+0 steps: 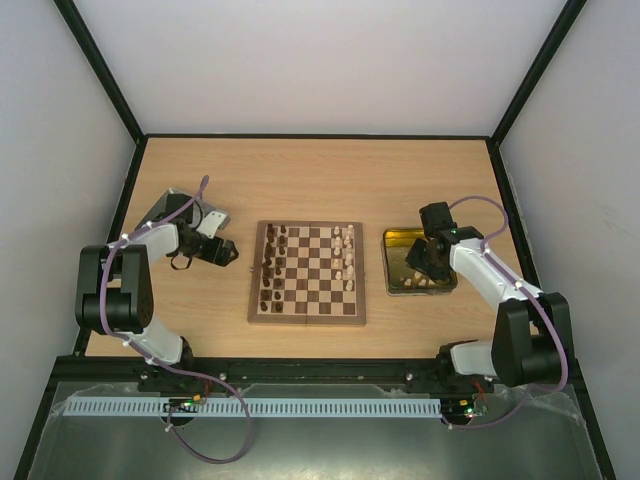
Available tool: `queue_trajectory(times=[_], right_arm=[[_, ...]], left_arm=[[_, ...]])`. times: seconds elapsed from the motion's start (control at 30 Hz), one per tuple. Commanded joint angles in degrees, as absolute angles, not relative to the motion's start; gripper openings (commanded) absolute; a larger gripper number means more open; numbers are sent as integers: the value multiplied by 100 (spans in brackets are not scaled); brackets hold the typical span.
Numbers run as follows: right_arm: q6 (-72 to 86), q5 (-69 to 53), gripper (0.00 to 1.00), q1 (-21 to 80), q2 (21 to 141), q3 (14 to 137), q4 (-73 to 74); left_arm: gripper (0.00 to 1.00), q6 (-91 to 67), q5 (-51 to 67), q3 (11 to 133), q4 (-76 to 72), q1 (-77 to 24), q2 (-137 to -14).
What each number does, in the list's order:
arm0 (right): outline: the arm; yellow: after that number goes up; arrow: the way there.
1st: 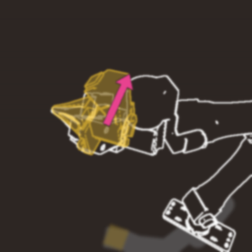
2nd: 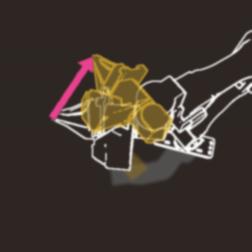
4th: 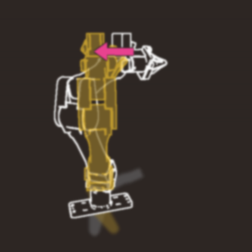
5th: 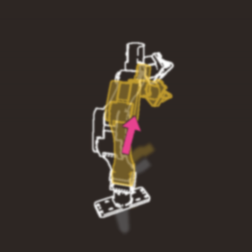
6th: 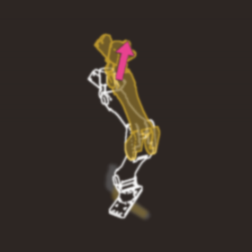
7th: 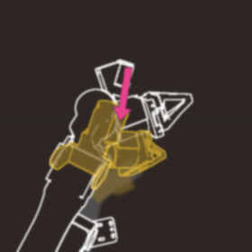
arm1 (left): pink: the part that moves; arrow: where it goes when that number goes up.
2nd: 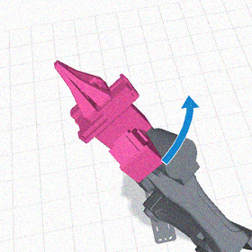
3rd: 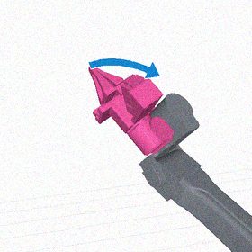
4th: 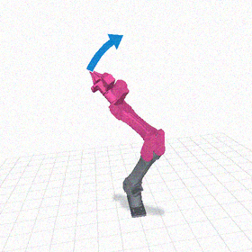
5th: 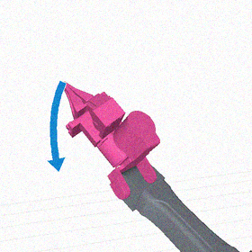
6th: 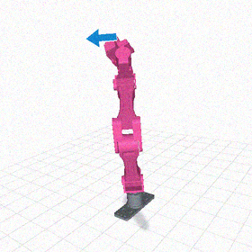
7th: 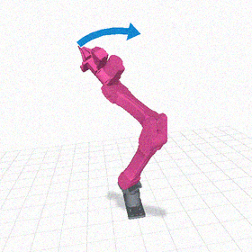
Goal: Set up the chess pieces on the board
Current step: Pick up the chess piece from the storage box.
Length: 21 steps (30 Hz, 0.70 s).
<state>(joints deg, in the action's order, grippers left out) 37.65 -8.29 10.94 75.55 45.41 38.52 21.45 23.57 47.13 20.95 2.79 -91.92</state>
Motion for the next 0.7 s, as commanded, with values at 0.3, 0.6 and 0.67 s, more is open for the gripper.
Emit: queue_trajectory(times=[0.3,0.6,0.67], right_arm=[[3858,-686,35,1065,7642,4403,3897],[3880,-631,34,1068,7883,4295,3654],[3909,-635,34,1072,7909,4276,3592]], left_arm=[[87,2198,2454,4707,2187,255,-9220],[87,2200,2450,4700,2186,255,-9207],[87,2197,2442,4696,2173,255,-9212]])
